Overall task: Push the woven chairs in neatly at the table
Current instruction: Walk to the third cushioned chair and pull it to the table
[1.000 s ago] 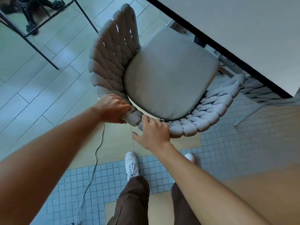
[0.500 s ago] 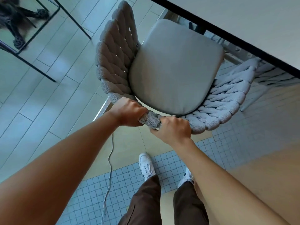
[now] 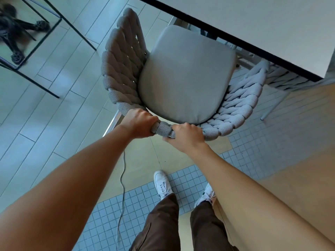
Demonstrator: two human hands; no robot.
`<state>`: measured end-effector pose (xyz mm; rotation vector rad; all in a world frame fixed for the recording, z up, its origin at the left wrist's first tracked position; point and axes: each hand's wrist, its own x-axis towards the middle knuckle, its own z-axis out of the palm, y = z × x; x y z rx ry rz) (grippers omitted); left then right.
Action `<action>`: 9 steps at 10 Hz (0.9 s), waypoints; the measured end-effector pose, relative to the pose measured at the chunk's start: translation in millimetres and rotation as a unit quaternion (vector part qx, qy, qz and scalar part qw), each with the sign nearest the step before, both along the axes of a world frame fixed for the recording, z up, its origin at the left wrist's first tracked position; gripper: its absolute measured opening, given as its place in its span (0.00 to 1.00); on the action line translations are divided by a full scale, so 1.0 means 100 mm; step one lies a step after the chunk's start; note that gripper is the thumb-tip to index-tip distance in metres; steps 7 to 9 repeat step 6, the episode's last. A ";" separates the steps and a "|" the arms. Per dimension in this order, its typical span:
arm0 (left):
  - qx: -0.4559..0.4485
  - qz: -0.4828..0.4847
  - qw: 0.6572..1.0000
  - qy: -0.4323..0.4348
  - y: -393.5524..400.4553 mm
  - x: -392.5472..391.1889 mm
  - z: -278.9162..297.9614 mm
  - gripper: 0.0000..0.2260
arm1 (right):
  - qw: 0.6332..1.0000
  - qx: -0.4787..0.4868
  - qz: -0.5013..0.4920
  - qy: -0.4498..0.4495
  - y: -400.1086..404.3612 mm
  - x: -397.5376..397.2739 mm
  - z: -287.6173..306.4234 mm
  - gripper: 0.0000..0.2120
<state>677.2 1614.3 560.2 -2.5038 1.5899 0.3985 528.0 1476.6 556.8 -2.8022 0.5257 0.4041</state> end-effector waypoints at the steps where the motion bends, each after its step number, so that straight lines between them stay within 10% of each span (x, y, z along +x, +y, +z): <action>1: -0.011 0.003 1.000 0.011 0.00 -0.04 0.04 0.14 | 1.000 0.011 0.006 0.026 -0.01 0.00 0.05 0.24; 4: 0.050 -0.039 0.996 0.058 -0.01 -0.09 0.18 0.42 | 0.996 0.021 0.067 0.058 -0.10 -0.23 0.17 0.42; 9: -0.003 0.030 0.996 0.088 -0.03 -0.32 0.37 0.41 | 0.994 0.037 0.053 0.084 -0.26 -0.47 0.38 0.42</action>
